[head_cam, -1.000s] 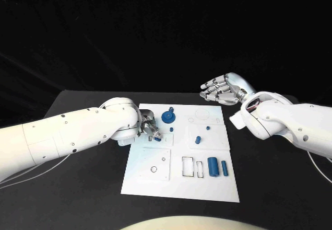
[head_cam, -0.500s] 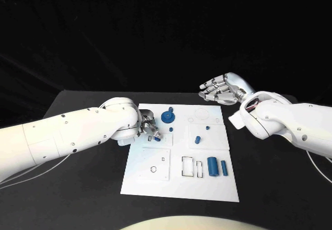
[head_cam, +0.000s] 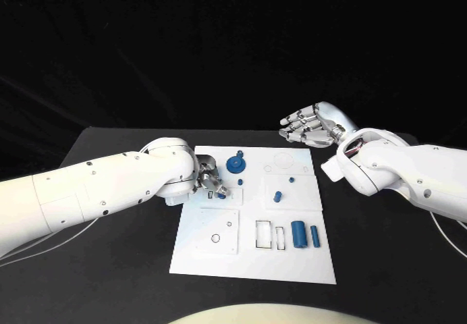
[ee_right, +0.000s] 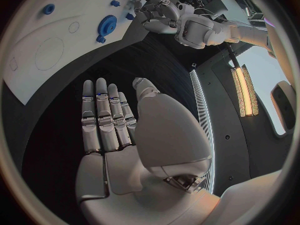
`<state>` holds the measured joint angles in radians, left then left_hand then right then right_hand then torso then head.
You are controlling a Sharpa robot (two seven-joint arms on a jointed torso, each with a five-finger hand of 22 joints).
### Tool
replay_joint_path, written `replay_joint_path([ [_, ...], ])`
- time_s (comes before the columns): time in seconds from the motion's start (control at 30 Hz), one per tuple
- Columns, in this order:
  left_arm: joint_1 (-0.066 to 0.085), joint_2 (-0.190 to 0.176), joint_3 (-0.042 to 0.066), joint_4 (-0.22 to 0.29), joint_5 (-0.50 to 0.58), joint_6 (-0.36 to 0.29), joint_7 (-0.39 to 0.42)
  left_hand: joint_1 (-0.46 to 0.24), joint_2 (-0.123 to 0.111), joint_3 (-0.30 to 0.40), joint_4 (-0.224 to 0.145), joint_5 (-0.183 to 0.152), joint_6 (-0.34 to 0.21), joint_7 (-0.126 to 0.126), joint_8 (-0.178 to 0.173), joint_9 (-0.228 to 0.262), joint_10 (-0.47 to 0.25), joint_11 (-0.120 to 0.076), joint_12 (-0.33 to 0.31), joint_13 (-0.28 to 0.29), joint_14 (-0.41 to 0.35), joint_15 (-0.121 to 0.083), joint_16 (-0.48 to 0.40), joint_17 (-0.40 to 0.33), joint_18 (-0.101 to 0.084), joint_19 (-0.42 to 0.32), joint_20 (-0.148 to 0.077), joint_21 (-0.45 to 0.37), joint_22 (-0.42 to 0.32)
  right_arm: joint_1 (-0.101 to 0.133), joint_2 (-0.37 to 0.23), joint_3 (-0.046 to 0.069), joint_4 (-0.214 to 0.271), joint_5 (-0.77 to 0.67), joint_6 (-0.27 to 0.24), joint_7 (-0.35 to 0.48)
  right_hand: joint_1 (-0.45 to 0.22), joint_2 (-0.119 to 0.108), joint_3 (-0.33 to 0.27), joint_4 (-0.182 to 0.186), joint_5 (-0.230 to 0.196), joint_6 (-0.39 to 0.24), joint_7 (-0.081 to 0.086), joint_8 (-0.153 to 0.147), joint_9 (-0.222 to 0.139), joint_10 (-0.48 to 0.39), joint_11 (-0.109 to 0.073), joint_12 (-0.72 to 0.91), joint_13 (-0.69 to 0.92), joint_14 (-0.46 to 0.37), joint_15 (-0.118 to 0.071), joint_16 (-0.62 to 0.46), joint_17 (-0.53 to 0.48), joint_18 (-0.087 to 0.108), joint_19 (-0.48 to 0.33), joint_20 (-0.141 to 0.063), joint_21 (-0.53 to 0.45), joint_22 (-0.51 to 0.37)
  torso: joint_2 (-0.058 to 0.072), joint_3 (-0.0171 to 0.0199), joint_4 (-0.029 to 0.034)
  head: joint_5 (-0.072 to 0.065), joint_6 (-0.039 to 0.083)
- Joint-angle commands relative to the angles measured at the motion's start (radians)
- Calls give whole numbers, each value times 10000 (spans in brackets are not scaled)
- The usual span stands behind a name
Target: Assemble the parts on the task board
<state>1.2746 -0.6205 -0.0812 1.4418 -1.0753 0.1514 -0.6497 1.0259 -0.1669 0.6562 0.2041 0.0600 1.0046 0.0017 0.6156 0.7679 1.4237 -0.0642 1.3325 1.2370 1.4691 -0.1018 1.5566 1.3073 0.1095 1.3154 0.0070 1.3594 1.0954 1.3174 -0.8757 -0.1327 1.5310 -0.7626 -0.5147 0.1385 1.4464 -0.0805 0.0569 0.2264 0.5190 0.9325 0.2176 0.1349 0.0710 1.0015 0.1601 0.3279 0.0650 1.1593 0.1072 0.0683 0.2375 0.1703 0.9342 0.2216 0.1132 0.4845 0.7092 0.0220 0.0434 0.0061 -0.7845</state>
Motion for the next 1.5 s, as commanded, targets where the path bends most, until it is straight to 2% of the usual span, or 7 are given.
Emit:
replay_joint_path([
  [0.03, -9, 33, -2, 5, 14, 206, -1, -96, 4, -114, 49, -4, 62, 12, -3, -23, 61, 30, 58, 21, 979, -73, 59, 2514, -141, 67, 2, 61, 11, -4, 9, 2, 3, -92, 100, 104, -78, -27, 58, 6, 43, -36, 47, -46, -8, -91, -11, 61, -13, -27, 82, -36, -17, 115, -12, 71, -39, -23, 2, 3, 7, -11, 13],
  [0.57, -9, 34, 1, -51, 14, 197, -7, -246, 60, -411, 375, -2, 103, 8, -9, -49, 75, 29, 89, 65, 979, -74, 59, 2514, -145, 80, -3, 67, 32, -9, 12, 2, -22, -75, 90, 128, -112, -38, 54, 17, 52, -36, 50, -45, -8, -95, -6, 67, -13, -34, 87, -38, -25, 113, -11, 74, -49, -37, 2, -8, 7, -21, 27],
  [0.73, -10, 20, 3, -28, 20, 163, 0, -412, -63, -1118, 725, -1, 164, 14, -2, -68, 81, 36, 99, 79, 979, -63, 59, 2514, -148, 85, 3, 66, 40, -13, 9, 2, -23, -72, 88, 133, -133, -43, 51, 24, 55, -35, 52, -44, -7, -97, -4, 71, -13, -37, 90, -39, -30, 113, -10, 76, -54, -45, 3, -9, 6, -23, 28],
  [0.8, -10, 12, 4, -20, 23, 148, 1, -435, -35, -1437, 822, 1, 178, 15, -9, -82, 84, 38, 105, 89, 979, -64, 58, 2514, -147, 83, 4, 63, 38, -14, 8, 2, -25, -72, 87, 136, -140, -45, 50, 26, 56, -34, 52, -44, -7, -97, -4, 72, -12, -39, 90, -39, -31, 113, -10, 77, -56, -47, 2, -8, 8, -21, 29],
  [1.0, -10, -26, 7, 17, 23, 128, 0, -395, 27, -1843, 848, 2, 188, 11, -26, -105, 88, 35, 112, 102, 979, -67, 58, 2514, -147, 87, 3, 63, 47, -18, 7, 2, -28, -72, 87, 139, -143, -46, 50, 27, 56, -34, 53, -44, -7, -98, -3, 73, -12, -39, 91, -39, -32, 112, -10, 77, -57, -49, 1, -9, 15, -25, 23],
  [1.27, -10, -148, 25, 127, -22, 93, -10, -347, 39, -1997, 848, 8, 196, 6, -30, -113, 94, 32, 121, 116, 980, -69, 60, 2516, -147, 88, 2, 63, 48, -26, 6, 1, -37, -71, 83, 144, -143, -46, 50, 27, 56, -34, 53, -44, -7, -98, -3, 73, -12, -39, 91, -39, -32, 112, -10, 77, -57, -49, -4, -6, 7, -21, 24],
  [1.5, 41, -380, 152, 397, -8, -41, -15, -287, 47, -2126, 853, 12, 158, 16, -61, -131, 7, 37, -8, -59, 978, -69, 56, 2511, -140, 69, 1, 45, 14, -37, 9, 1, -49, -65, 61, 179, -170, -55, 44, 34, 56, -34, 54, -43, -6, -99, -1, 79, -12, -45, 94, -40, -38, 111, -12, 80, -66, -60, -5, -6, 7, -28, 64],
])
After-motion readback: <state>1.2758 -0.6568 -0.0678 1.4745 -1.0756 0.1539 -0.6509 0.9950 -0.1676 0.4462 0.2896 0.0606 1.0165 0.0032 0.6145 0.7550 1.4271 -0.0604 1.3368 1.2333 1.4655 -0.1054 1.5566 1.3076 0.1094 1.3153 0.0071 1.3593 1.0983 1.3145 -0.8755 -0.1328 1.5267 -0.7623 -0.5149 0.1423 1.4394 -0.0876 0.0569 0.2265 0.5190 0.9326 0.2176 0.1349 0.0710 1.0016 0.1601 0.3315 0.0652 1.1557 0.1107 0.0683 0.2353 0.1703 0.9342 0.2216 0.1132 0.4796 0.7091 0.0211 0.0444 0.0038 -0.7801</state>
